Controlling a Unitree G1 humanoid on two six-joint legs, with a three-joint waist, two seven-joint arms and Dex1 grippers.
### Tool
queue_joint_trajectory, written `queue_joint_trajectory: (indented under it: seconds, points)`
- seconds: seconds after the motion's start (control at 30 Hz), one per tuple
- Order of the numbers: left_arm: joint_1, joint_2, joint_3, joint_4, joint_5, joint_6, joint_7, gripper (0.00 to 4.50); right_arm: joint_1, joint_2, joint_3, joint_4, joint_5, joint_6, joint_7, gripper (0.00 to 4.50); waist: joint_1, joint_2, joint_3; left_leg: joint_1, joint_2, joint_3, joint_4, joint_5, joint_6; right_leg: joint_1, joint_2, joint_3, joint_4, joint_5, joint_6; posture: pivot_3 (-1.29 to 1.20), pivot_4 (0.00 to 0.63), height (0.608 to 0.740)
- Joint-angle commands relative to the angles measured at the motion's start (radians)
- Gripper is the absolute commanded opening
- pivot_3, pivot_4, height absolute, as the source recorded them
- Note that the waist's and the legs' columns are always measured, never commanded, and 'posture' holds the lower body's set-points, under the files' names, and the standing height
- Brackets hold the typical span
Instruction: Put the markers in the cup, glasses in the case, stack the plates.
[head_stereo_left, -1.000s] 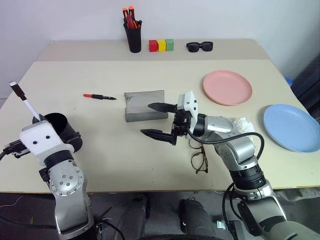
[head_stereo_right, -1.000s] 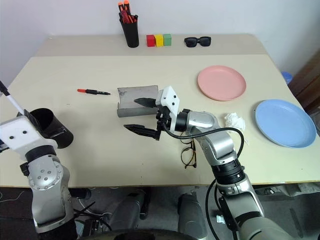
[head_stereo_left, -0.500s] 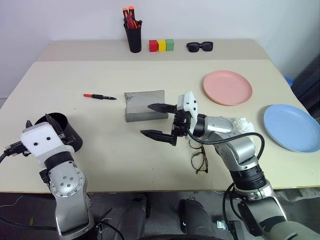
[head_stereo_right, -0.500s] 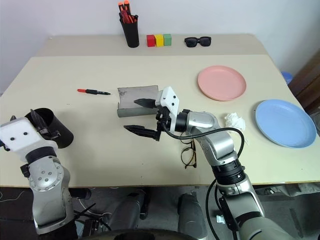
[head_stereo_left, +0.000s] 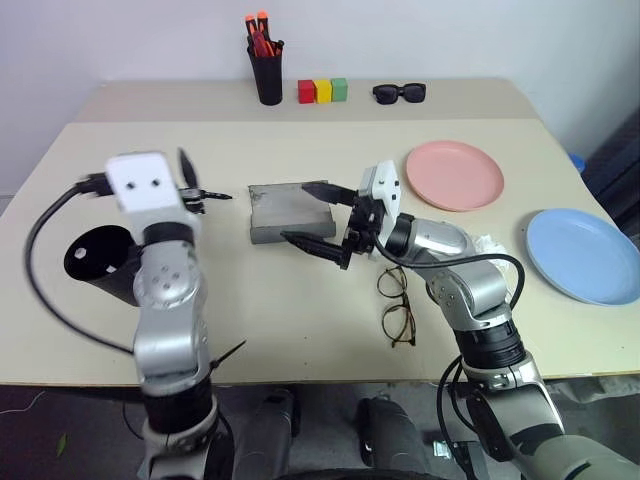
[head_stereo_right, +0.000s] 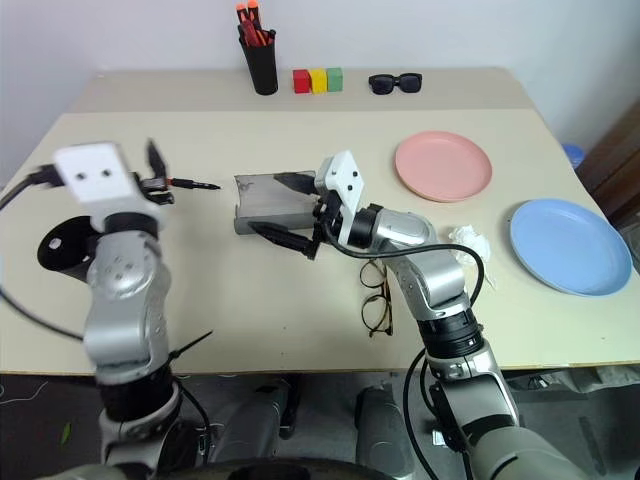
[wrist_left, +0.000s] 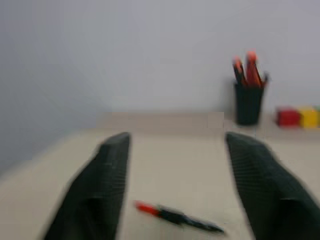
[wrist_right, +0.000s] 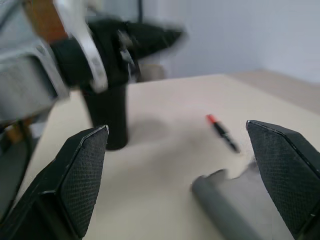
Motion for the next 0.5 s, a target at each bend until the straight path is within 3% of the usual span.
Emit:
queue_joint_trajectory:
  seconds: [0.03, 0.1, 0.23, 0.37, 0.5]
  points:
    - [-0.156, -0.048, 0.086, 0.131, -0.018, 0.134, 0.095, 4.45, -0.021, 0.009, -0.016, -0.005, 0.003, -0.03, -0.01, 4.5, -0.002, 0.0, 0.0, 0.0, 0.0, 0.0, 0.0, 0.0, 0.0, 0.0, 0.0, 0.0, 0.0, 0.0, 0.0, 0.0, 0.15, 0.74]
    - [-0.293, -0.073, 0.166, 0.308, -0.031, 0.229, 0.167, 4.45, -0.019, 0.01, -0.013, -0.003, 0.001, -0.035, -0.014, 4.5, 0.0, -0.001, 0.001, 0.0, 0.0, -0.001, 0.0, 0.0, 0.0, 0.0, 0.001, 0.0, 0.001, 0.0, 0.0, 0.0, 0.15, 0.74]
    - [-0.475, -0.059, 0.286, 0.595, -0.07, 0.193, 0.28, 4.45, -0.012, 0.014, -0.004, -0.007, -0.003, -0.039, -0.021, 4.5, -0.001, -0.002, 0.001, 0.0, 0.0, -0.002, 0.001, 0.0, 0.0, 0.001, 0.001, -0.001, 0.0, 0.0, 0.001, 0.0, 0.15, 0.74]
    - [-0.646, -0.004, 0.453, 0.955, -0.176, 0.063, 0.409, 4.45, -0.002, 0.011, -0.003, -0.017, -0.006, -0.039, -0.026, 4.5, -0.003, -0.004, 0.002, 0.0, 0.0, -0.001, 0.0, 0.0, 0.0, 0.0, 0.001, -0.001, 0.001, 0.0, 0.001, 0.0, 0.15, 0.74]
    - [-0.769, 0.084, 0.49, 1.327, -0.236, -0.09, 0.452, 4.45, 0.008, 0.008, -0.002, -0.029, -0.009, -0.039, -0.035, 4.5, -0.001, -0.004, 0.003, 0.0, 0.0, -0.001, 0.0, 0.001, -0.002, -0.001, 0.001, -0.001, 0.002, 0.0, 0.001, 0.0, 0.15, 0.74]
